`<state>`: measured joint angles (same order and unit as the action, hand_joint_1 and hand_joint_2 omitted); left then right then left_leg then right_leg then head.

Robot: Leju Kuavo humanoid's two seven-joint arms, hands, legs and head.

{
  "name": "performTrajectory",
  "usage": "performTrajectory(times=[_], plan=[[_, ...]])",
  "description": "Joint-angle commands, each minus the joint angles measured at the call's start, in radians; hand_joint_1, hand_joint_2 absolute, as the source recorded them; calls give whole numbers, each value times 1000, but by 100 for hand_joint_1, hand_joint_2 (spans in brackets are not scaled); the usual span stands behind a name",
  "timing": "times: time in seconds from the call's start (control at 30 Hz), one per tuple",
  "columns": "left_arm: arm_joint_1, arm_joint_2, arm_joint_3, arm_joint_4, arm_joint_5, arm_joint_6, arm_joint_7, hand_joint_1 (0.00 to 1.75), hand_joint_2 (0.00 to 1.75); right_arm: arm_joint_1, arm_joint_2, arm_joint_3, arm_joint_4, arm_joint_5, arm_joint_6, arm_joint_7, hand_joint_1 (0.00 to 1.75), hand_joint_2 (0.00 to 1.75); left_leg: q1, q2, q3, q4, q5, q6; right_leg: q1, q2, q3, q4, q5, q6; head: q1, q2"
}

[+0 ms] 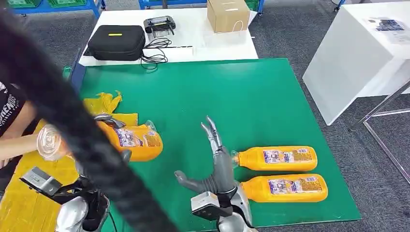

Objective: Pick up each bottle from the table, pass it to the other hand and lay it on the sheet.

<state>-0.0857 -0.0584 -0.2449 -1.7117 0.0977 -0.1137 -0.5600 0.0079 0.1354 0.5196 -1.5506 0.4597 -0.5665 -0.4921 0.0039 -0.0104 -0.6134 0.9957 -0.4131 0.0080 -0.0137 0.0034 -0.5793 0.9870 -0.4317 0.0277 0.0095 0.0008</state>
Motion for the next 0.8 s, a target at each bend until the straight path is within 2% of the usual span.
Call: performTrajectory(times=[0.03, 0.07, 0.1, 0.23, 0.53, 0.57, 0.6, 0.8], plan=[[4, 29, 6, -33, -21, 10, -4, 175, 175, 22, -24, -53, -80, -18, 7, -12, 0, 0, 2, 0, 3, 1, -2, 0, 2, -1, 4, -1, -1, -1, 0, 0], [7, 29, 3, -34, -28, 16, -6, 175, 175, 25, -23, -59, -85, -22, 7, -16, 0, 0, 2, 1, 5, 1, -3, -1, 3, -1, 6, -1, -2, -1, 0, 0], [8, 29, 2, -32, -30, 17, -5, 175, 175, 24, -23, -61, -87, -24, 10, -17, 0, 175, 1, 0, 2, 0, -1, 0, 1, -1, 2, -1, -1, -1, 0, 0], [6, 28, -2, -18, -31, 17, -2, 175, 175, 23, -19, -64, -82, -28, 20, -12, 0, 175, 2, 0, 5, 1, -2, 0, 2, -1, 6, -2, -2, -1, 0, 0], [0, 22, -13, 13, -31, 14, 14, 175, 175, 24, -18, -60, -75, -23, 25, -5, 0, 175, 1, 0, 2, 0, 0, 0, 1, -1, 2, -1, -1, 0, 0, 0], [-2, 22, -13, 19, -31, 13, 16, 175, 175, 25, -17, -60, -74, -22, 25, -3, 0, 175, 3, 1, 7, 1, -4, -1, 4, -1, 9, -3, -2, -2, 0, 0], [-3, 21, -13, 22, -30, 11, 18, 175, 175, 26, -16, -61, -74, -21, 24, -1, 0, 175, 1, 0, 3, 0, -1, 0, 1, -1, 4, -2, -1, -1, 0, 0], [-3, 21, -16, 25, -30, 10, 22, 175, 175, 28, -16, -62, -72, -21, 26, 3, 0, 175, 1, 0, 2, 0, 0, 0, 1, -1, 3, -1, -1, -1, 0, 0]])
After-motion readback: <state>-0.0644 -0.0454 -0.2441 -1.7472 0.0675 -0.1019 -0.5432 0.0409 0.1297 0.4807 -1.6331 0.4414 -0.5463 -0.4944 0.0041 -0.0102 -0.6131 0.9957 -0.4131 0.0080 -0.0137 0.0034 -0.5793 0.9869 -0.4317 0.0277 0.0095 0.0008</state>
